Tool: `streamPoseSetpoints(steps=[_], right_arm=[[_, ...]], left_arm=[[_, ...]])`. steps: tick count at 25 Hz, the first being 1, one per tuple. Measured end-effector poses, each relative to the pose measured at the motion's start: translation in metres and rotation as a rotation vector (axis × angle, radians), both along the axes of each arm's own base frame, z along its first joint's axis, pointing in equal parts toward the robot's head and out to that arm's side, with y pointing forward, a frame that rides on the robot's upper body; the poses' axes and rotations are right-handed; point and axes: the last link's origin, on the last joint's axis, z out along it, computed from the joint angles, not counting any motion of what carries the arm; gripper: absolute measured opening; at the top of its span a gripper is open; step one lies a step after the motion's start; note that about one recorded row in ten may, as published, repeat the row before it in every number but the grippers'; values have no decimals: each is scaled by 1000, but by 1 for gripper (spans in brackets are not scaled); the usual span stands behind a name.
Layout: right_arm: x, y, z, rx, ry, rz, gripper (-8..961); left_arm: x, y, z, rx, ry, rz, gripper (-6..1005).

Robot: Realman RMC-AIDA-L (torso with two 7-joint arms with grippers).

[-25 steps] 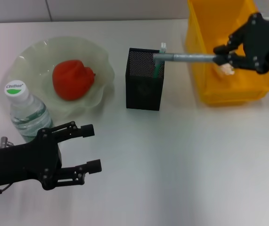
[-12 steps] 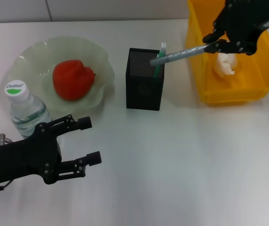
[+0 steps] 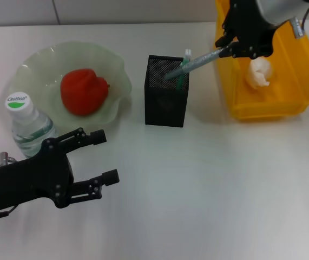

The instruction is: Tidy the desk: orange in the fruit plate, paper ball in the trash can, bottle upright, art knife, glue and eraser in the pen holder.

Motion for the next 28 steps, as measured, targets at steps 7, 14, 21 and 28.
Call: streamPoseSetpoints(steps=[7,14,21,28], right_arm=[[-12,3,-22,-5,-76,47,119],[-18,3,-34,-5,-106,78,121],[-21,3,-44,5,-121,62,124],[-21,-4,-43,-17,-47,48,417]], left_arm=[[0,0,-1,9,4,-4,811],[-1,-1,-1,11,4,-2,811],[-3,-4,0,12,1,3,810],[-4,-5,0,11,2,10,810]])
